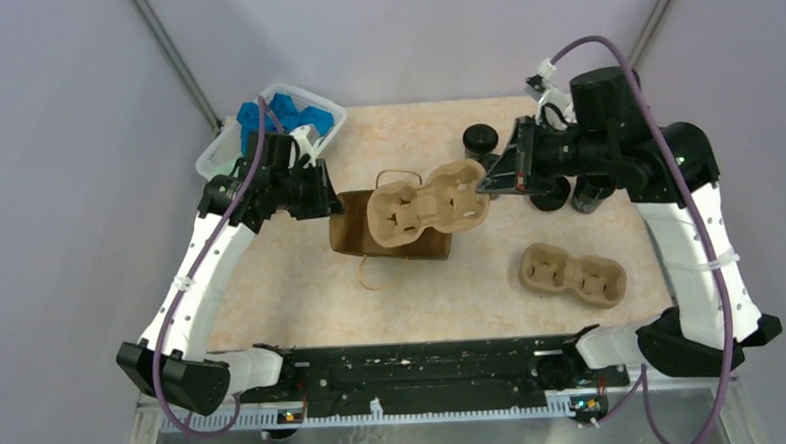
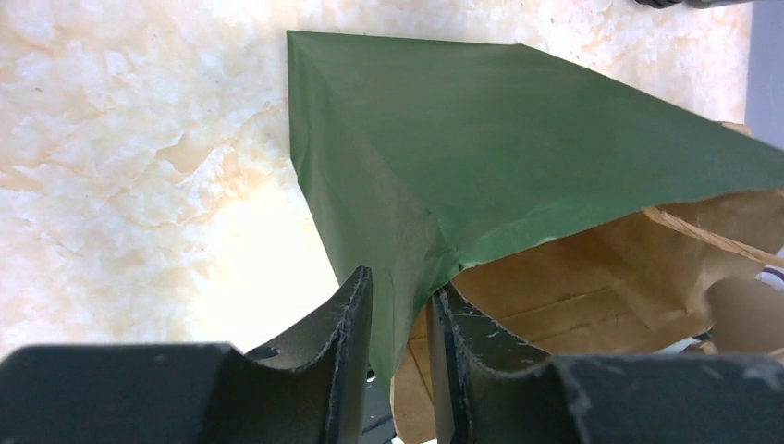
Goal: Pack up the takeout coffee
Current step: Place the cup tray in the takeout bag.
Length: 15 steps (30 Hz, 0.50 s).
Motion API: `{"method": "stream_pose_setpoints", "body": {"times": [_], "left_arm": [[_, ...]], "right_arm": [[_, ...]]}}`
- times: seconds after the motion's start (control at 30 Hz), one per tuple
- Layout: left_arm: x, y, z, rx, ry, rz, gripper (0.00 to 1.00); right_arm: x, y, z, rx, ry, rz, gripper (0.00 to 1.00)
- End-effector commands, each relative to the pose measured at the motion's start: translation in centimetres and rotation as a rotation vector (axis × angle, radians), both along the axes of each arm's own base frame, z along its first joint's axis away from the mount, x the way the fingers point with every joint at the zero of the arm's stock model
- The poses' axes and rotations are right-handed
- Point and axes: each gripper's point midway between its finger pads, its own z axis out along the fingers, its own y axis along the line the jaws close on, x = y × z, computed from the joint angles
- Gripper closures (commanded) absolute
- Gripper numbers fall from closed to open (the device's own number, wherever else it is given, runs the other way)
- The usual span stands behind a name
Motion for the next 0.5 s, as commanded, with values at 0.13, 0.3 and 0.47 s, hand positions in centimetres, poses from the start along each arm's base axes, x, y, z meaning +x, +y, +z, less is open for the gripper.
{"method": "stream_pose_setpoints", "body": {"times": [0.13, 0.3, 0.47], "left_arm": [[0.7, 0.4, 1.3, 0.018, -0.073, 0.006, 0.69], [1.4, 0.6, 1.4, 0.038, -0.088, 0.04, 0.74], [1.7, -0.5, 2.0, 0.028, -0.087, 0.049, 0.82]], "right_arm": [[-1.1, 2.3, 0.7, -0.026, 0.016, -0.109, 1.0], [-1.1, 2.7, 0.1, -0.051, 0.05, -0.183, 1.0], [-0.9, 3.7, -0.2, -0.091, 0.042, -0.231, 1.0]]}}
